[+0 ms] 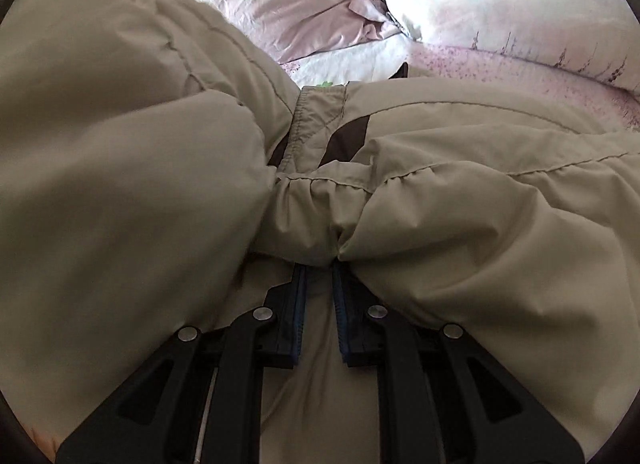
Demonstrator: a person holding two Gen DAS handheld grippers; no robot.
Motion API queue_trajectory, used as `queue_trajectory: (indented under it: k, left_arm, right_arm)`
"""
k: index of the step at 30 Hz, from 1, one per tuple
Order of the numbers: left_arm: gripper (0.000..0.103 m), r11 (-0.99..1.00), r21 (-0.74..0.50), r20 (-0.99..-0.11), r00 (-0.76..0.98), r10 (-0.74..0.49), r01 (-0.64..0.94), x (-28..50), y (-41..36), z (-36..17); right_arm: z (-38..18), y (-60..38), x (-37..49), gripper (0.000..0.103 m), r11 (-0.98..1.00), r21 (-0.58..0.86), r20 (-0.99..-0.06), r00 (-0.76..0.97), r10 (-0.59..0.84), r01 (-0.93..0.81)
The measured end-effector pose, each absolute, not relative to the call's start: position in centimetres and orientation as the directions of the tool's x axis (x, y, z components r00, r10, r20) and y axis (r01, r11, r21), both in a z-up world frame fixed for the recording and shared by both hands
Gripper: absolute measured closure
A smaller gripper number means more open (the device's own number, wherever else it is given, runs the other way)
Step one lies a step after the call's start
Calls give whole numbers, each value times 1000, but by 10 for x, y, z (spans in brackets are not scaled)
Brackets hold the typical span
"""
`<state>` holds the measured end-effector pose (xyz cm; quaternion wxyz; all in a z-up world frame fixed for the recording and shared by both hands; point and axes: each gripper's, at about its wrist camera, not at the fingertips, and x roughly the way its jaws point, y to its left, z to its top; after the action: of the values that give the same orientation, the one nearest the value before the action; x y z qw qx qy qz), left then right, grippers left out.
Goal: Fold large clothes
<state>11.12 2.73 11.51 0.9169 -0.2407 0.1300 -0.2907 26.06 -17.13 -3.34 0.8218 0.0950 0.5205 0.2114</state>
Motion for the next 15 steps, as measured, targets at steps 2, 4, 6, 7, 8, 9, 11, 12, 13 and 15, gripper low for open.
queue_trajectory:
  k: [2, 4, 6, 7, 8, 9, 11, 12, 13, 15]
  left_arm:
    - [68, 703, -519, -99, 782, -615, 487, 114, 17, 115]
    - [68, 694, -520, -95, 774, -627, 498, 114, 10, 114]
    - [68, 691, -521, -94, 771, -630, 502, 115, 6, 114]
    - [68, 687, -524, -93, 768, -634, 504, 116, 4, 114]
    - [68, 684, -525, -93, 765, -637, 506, 116, 3, 114]
    - [68, 682, -525, -93, 763, -640, 508, 117, 1, 113]
    - [68, 679, -524, -93, 758, -645, 514, 118, -2, 115]
    - [68, 677, -524, -95, 754, -649, 517, 118, -7, 115]
    - [68, 674, -526, -97, 751, -654, 519, 120, -10, 116]
    - [68, 665, -524, -100, 737, -668, 532, 122, -21, 116]
  right_arm:
    - [-27, -179, 257, 89, 878, 399, -799, 368, 475, -265]
    - [-11, -195, 243, 89, 862, 417, -759, 412, 504, -287]
    - [7, -216, 224, 88, 870, 391, -718, 492, 493, -302]
    - [12, -225, 218, 88, 878, 378, -708, 520, 478, -293]
    - [16, -233, 212, 88, 888, 365, -701, 546, 459, -279]
    - [18, -242, 208, 88, 899, 353, -697, 568, 438, -261]
    - [15, -257, 209, 88, 918, 335, -703, 592, 393, -212]
    - [9, -262, 214, 88, 921, 341, -716, 584, 383, -186]
    - [-2, -265, 222, 88, 922, 353, -736, 560, 380, -161]
    - [-23, -262, 240, 88, 914, 374, -765, 505, 399, -155]
